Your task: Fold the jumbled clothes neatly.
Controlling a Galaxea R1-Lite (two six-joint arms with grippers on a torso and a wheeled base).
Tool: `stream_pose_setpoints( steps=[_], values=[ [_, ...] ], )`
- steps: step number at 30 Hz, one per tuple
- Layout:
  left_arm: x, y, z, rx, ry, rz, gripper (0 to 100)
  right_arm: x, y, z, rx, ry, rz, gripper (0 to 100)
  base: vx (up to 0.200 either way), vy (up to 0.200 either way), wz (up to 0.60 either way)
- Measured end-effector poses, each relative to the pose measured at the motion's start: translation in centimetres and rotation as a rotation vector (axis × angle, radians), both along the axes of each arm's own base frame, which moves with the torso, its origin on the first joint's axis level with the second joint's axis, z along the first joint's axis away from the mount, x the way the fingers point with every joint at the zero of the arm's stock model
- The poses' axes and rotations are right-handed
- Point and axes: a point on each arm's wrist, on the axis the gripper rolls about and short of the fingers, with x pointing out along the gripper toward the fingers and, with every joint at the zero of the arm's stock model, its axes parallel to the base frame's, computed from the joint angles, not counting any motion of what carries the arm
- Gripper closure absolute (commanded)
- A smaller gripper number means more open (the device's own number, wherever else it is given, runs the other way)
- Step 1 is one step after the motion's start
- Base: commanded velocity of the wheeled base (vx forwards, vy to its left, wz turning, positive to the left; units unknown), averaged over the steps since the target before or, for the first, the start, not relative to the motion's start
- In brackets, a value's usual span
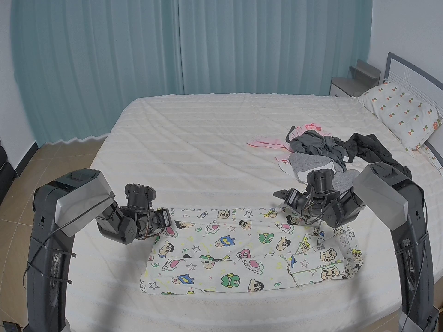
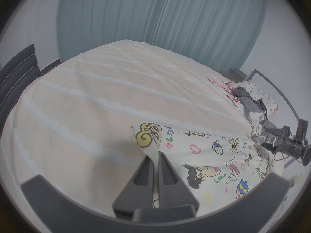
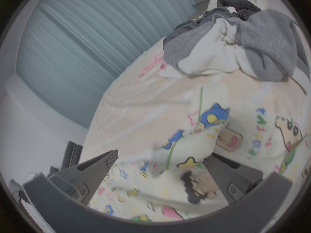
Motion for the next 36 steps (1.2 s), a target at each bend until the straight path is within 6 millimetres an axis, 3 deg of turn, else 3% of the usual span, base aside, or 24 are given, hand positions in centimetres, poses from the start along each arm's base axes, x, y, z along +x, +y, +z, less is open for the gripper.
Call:
stream_pose_setpoints(
  steps=[5,12,20,30,36],
  values=[
    [-0.1,0.0,-0.1,0.006,0.003,0.006,100,1.7,0.4,1.2,0.103,-0.142,-0.037,0,0.0,0.0,0.0],
    [-0.4,0.0,0.2,0.012,0.005,0.011,100,3.3,1.0,0.1,0.111,-0.233,-0.092,0,0.0,0.0,0.0],
    [-0.7,0.1,0.4,0.013,0.01,0.015,100,4.0,-0.6,1.2,0.133,-0.324,-0.131,0,0.0,0.0,0.0],
    [-0.7,0.3,0.5,0.007,-0.022,0.018,100,4.0,-1.9,1.9,0.131,-0.346,-0.163,0,0.0,0.0,0.0],
    [-0.8,0.4,0.6,0.007,-0.024,0.02,100,2.2,-4.2,1.4,0.034,-0.271,-0.117,0,0.0,0.0,0.0]
  ],
)
